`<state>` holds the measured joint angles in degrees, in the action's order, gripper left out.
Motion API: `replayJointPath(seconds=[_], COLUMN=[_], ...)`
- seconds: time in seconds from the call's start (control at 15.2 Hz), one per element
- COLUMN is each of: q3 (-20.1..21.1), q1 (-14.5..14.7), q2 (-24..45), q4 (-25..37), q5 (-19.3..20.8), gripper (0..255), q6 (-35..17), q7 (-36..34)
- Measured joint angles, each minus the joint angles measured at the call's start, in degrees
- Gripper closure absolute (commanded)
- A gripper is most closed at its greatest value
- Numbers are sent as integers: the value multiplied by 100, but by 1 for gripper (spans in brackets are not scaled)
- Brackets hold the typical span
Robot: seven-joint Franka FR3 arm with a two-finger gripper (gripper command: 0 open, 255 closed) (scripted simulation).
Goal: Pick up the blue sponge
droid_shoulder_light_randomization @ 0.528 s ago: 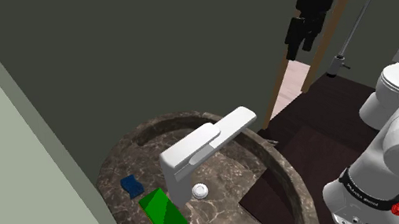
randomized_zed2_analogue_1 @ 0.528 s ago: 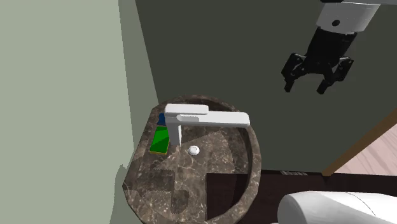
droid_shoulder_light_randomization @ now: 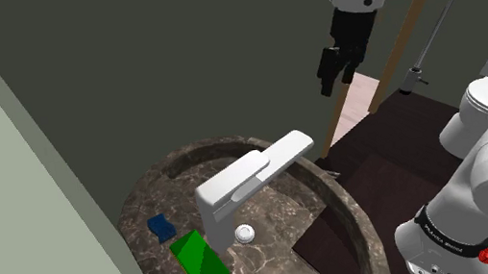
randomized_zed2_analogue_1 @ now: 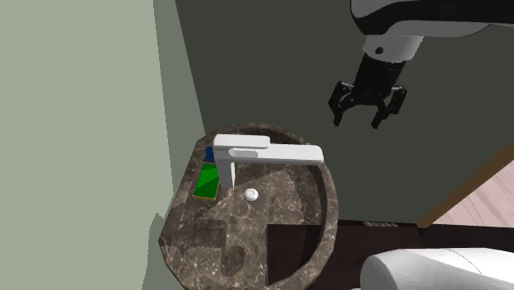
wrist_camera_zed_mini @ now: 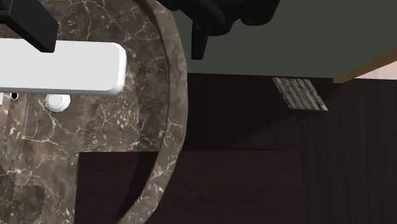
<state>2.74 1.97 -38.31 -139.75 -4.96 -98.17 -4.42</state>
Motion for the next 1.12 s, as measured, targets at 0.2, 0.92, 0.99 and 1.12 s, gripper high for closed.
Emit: replayJointPath(seconds=[0.2,0.92,0.99,1.12], q3=[257,1198,1265,1362], q1=[141,593,620,665], q2=[366,1965,2100,2299], q4=[2,199,289,492], q5=[-205,-682,-682,-388], gripper=[0,0,0,0], q6=[-401,-1993,-2062,-2109], q7=[-248,-1149,-1238,-1421])
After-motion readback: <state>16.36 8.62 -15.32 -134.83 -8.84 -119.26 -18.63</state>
